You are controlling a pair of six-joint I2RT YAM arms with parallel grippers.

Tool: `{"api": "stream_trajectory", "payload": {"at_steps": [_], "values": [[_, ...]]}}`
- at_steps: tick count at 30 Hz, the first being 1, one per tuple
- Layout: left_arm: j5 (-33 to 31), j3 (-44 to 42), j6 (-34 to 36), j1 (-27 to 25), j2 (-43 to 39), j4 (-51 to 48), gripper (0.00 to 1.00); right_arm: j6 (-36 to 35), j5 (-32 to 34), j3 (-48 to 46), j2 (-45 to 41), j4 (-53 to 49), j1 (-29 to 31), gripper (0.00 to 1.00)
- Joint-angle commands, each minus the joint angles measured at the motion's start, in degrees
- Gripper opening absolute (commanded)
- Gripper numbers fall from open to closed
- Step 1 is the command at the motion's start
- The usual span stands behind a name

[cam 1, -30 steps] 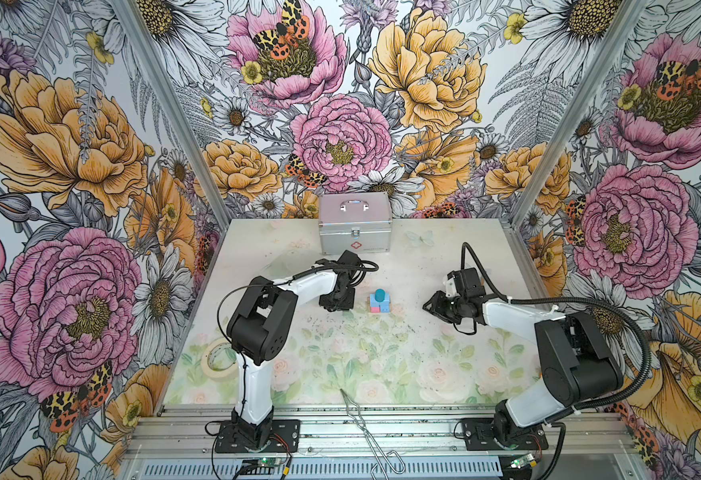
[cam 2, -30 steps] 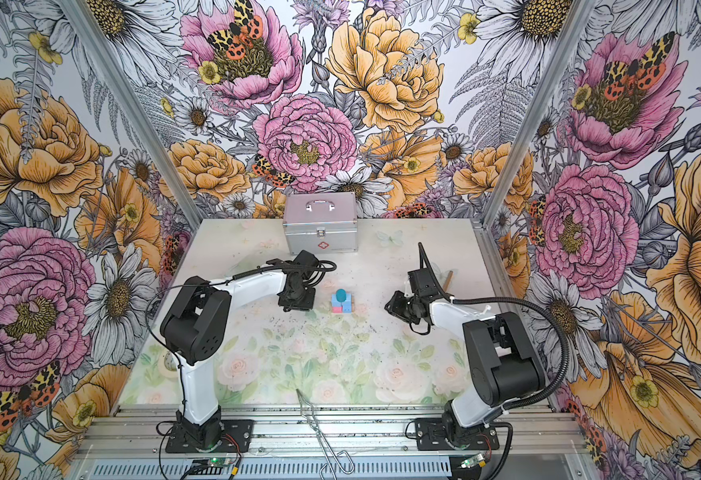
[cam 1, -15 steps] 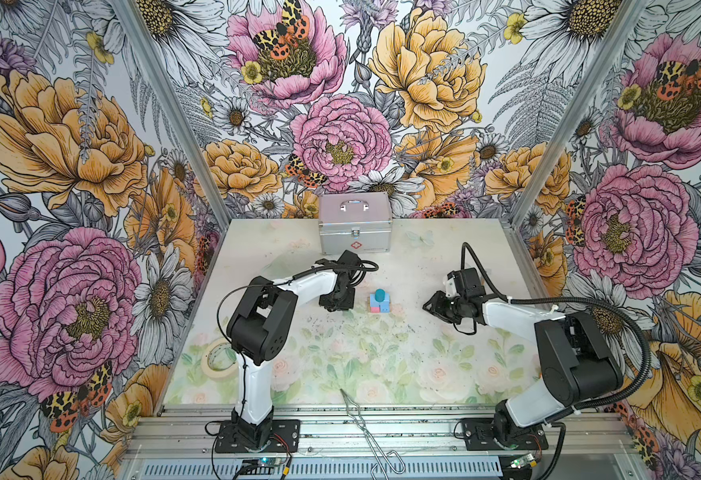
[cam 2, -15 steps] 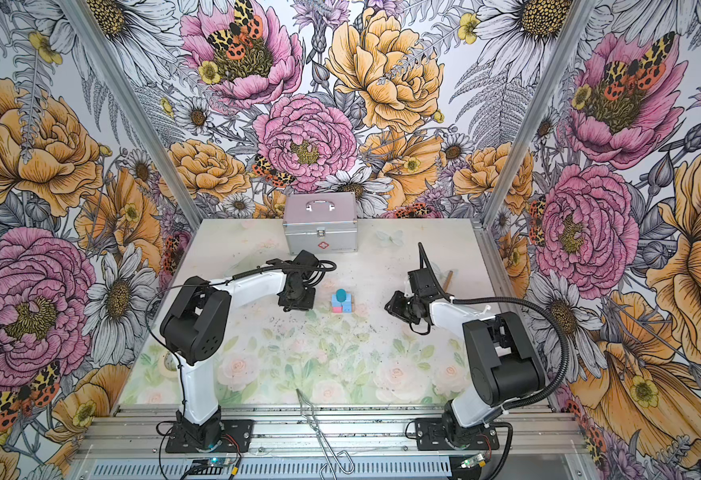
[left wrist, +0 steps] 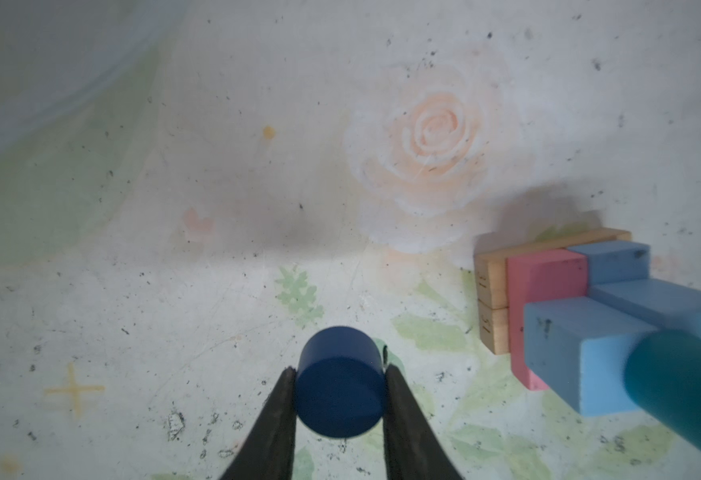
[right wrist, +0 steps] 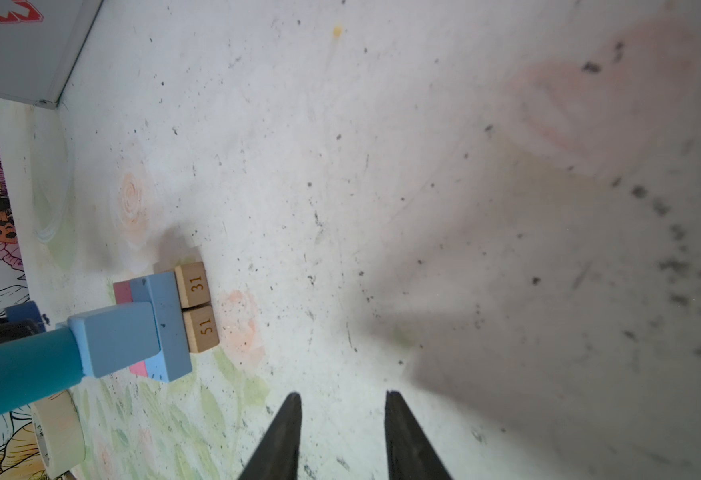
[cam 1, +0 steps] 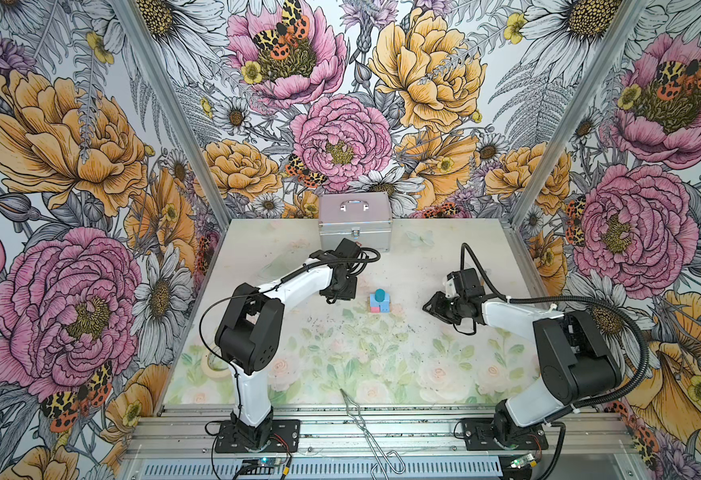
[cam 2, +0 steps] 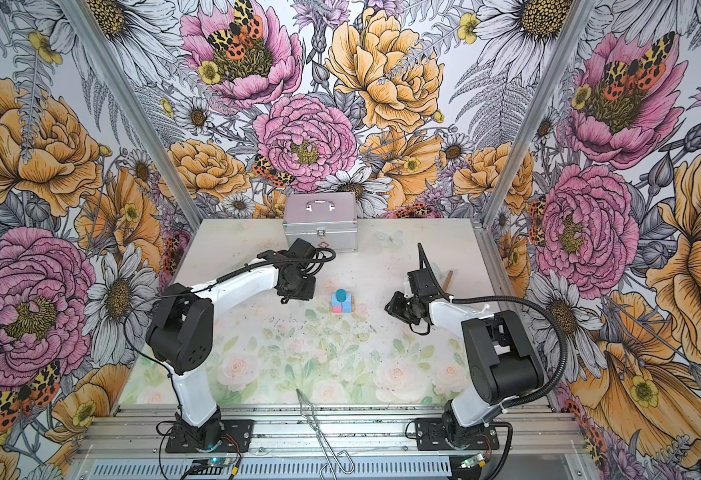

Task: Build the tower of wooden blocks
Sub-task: 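Close the left gripper on the dark-blue cylinder and lift it, then carry the dark-blue cylinder over the teal cylinder with the left gripper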

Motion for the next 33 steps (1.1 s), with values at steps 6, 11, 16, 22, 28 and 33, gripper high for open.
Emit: {"api": "stream_trajectory", "payload": {"at_steps": [6, 11, 16, 22, 28, 33], "values": [[1.45, 5.31, 3.68, -2.48, -4.69, -4.36, 0.09, -1.03, 0.93, -0.33, 0.92, 0.58, -0.22, 0.36], [1.23, 7.99, 4.79, -4.42, -5.08, -6.57, 0.09, -1.16, 0.87, -0.56, 1.26, 0.93, -0.19, 0.36], [1.28, 11.05, 5.93, -6.49, -4.49, -8.84, 0.09, -1.38, 0.79, -1.14, 1.12, 1.63, -0.24, 0.36], [0.75, 15.13, 6.92, -9.25, -1.35, -11.46, 0.09, -1.58, 0.71, -1.71, 1.27, 2.28, -0.20, 0.36], [1.03, 17.88, 7.52, -10.95, 0.83, -13.02, 0.10, -1.51, 0.38, -2.31, 1.22, 2.96, -0.32, 0.36], [0.81, 19.33, 7.55, -12.04, 2.42, -14.02, 0.10, -1.57, 0.18, -2.49, 1.48, 3.53, -0.28, 0.36]]}}
